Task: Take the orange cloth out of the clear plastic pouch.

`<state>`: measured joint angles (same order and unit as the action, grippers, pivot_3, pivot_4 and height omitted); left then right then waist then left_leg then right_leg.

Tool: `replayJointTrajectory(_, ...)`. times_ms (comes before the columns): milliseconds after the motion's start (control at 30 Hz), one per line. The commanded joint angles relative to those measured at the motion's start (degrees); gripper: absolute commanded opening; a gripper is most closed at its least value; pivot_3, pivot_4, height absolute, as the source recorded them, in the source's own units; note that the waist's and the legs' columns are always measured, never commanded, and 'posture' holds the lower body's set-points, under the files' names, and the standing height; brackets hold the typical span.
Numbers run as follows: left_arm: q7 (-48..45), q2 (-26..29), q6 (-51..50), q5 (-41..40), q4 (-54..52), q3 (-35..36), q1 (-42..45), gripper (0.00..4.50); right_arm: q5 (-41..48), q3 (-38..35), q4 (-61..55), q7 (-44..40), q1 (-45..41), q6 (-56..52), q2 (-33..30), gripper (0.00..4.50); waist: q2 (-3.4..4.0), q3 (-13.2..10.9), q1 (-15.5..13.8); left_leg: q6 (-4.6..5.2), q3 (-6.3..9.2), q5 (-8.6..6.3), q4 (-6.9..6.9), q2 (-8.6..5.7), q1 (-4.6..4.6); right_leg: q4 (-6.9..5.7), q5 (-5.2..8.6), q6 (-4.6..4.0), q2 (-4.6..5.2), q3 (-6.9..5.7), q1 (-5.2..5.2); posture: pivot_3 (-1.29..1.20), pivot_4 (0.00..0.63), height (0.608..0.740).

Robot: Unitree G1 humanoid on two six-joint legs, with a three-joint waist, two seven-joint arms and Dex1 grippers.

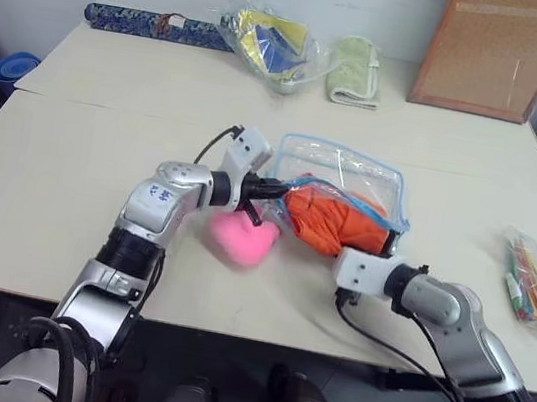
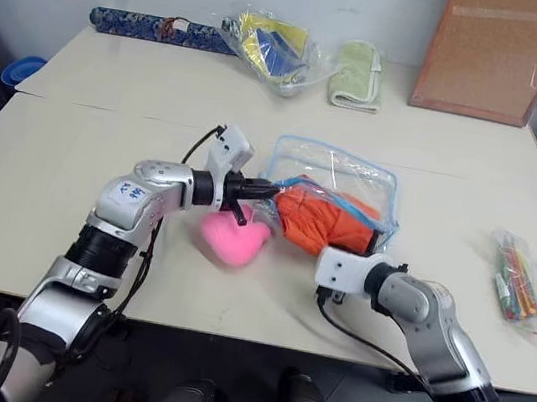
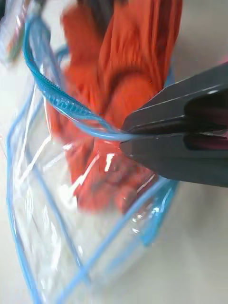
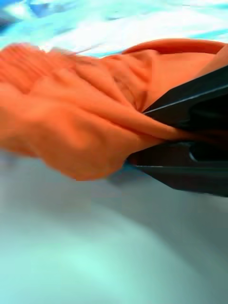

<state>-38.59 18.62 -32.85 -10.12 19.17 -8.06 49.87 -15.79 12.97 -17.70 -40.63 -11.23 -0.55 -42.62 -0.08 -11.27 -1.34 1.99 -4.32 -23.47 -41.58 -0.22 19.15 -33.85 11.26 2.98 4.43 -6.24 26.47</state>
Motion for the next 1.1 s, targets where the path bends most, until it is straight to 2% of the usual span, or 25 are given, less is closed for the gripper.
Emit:
replayJointTrajectory(33,1.76,1.63,8.83,4.57,6.28,-0.21,3.08,0.0,4.77,-5.19,-7.82,-4.64,5.18,5.82,-5.74,0.02,0.0,0.0,-0.14,0.0,-0.01,0.0,0.01,-0.01,0.0,0.0,0.0,0.0,-0.02,-0.01,0.01,0.0,0.15,0.74)
replayJointTrajectory(167,2.48,3.34,15.71,8.02,14.7,-0.21,5.98,0.0,7.63,-11.76,-9.02,-7.16,13.12,9.23,-11.56,0.02,-0.01,0.0,-0.16,0.01,-0.04,0.0,0.05,-0.03,-0.01,0.05,0.0,0.01,-0.03,-0.05,-0.02,0.0,0.15,0.74)
replayJointTrajectory(367,-1.18,6.12,20.46,9.23,18.6,0.03,7.54,0.0,6.69,-20.34,1.38,-4.13,18.01,10.05,-12.89,0.02,-0.01,0.0,-0.14,0.01,-0.11,0.0,0.08,-0.02,-0.04,0.03,0.0,0.01,-0.02,-0.03,-0.02,0.0,0.15,0.74)
replayJointTrajectory(533,-11.3,9.12,18.06,6.33,4.75,-1.5,1.13,0.0,11.8,-31.11,17.77,2.06,14.87,-0.08,-10.31,0.02,0.0,0.0,-0.07,0.03,-0.17,0.01,0.14,-0.01,-0.06,0.02,0.0,0.0,0.03,0.03,0.0,0.0,0.15,0.74)
replayJointTrajectory(633,-15.25,10.55,16.11,5.18,-3.77,-2.34,-2.84,0.0,14.28,-35.3,21.88,3.84,13.57,-5.67,-9.43,0.02,0.0,0.0,-0.17,0.04,-0.14,0.02,0.14,0.02,-0.05,0.02,0.0,0.0,0.12,0.03,0.01,0.0,0.15,0.74)
replayJointTrajectory(733,-20.38,12.67,14.34,2.95,-13.79,-3.45,-8.13,0.0,18.38,-37.43,18.75,2.47,15.33,-8.79,-7.5,0.02,0.0,0.0,-0.01,0.03,-0.12,0.02,0.16,0.08,-0.07,0.04,0.01,-0.02,0.14,0.09,0.0,0.0,0.15,0.74)
replayJointTrajectory(867,-23.26,14.17,13.7,2.09,-19.98,-4.53,-12.23,0.0,22.24,-37.1,12.6,1.16,16.86,-11.91,-4.95,0.02,0.04,0.01,0.1,-0.04,-0.14,0.04,0.22,0.11,-0.12,0.02,0.03,-0.05,0.13,0.14,0.01,0.0,0.15,0.74)
replayJointTrajectory(933,-23.25,14.49,14.4,3.21,-21.61,-5.51,-13.71,0.46,21.83,-36.32,11.09,2.55,17.0,-14.02,-3.83,0.0,0.05,0.01,0.1,-0.04,-0.2,0.05,0.23,0.09,-0.22,-0.03,0.03,-0.05,0.12,0.24,-0.02,0.0,0.15,0.74)
replayJointTrajectory(967,-23.62,14.62,14.6,3.29,-22.25,-5.82,-14.13,0.64,21.54,-36.17,10.77,3.35,16.88,-15.14,-3.41,0.59,0.05,0.01,0.07,-0.04,-0.22,0.05,0.23,0.09,-0.23,-0.03,0.03,-0.06,0.12,0.26,-0.02,0.0,0.15,0.74)
replayJointTrajectory(1100,-24.75,15.2,15.16,2.88,-23.71,-5.88,-14.24,1.82,21.99,-36.26,9.6,3.47,16.96,-16.48,-3.14,1.76,0.05,0.01,-0.08,-0.04,-0.23,0.04,0.26,0.09,-0.29,-0.02,0.03,-0.06,0.12,0.27,-0.06,0.0,0.15,0.74)
